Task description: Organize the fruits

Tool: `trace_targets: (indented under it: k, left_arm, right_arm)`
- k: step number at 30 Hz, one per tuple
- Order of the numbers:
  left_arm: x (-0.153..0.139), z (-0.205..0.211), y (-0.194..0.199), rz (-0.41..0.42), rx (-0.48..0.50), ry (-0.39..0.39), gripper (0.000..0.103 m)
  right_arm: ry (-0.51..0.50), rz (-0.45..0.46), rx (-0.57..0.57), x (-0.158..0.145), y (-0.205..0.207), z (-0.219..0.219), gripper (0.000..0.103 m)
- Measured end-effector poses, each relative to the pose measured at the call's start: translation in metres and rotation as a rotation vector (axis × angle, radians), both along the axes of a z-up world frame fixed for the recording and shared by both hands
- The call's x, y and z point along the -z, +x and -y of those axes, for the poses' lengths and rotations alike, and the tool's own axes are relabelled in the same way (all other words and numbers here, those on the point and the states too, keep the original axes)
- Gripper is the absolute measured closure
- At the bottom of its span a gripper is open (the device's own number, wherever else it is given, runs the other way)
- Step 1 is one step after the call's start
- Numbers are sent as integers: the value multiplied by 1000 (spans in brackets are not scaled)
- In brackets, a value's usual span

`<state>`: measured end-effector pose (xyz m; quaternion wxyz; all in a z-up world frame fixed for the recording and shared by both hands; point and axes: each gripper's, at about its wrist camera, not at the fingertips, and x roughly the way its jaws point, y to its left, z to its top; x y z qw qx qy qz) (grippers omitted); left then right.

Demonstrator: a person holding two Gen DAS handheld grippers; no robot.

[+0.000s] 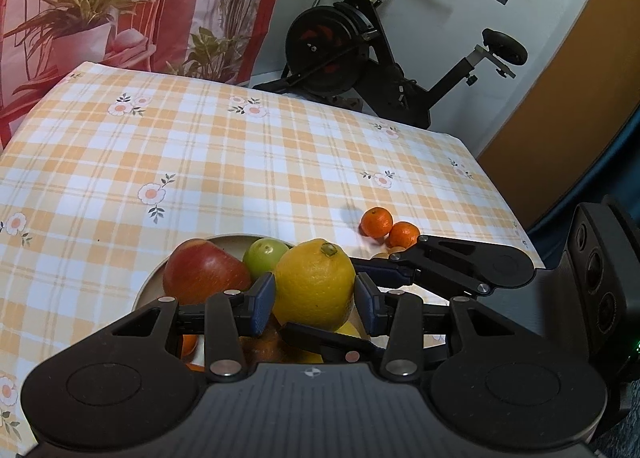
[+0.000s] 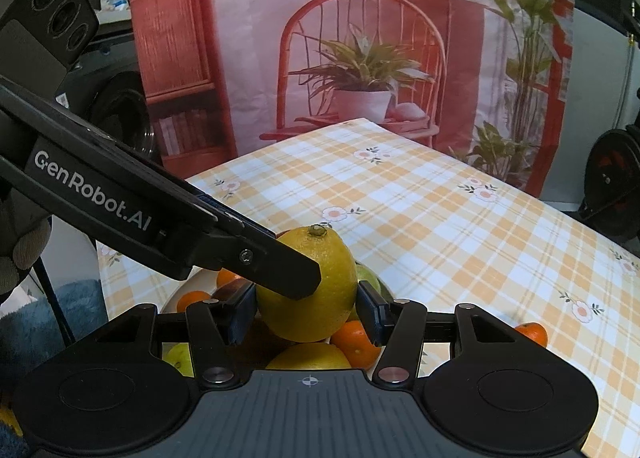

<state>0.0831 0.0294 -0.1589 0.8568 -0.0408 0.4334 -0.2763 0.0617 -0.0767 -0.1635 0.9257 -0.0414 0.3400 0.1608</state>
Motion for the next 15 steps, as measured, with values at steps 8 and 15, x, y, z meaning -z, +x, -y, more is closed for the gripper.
trace_targets:
  k: [8,15]
  left_arm:
    - [1,-6,1,-11,4,-12,57]
    - [1,-11,8,-19,-3,-38,57]
  right_arm:
    - [-23,-1,-14,0,2,-6,53]
    - [-57,9,-30,-3,6,-11,53]
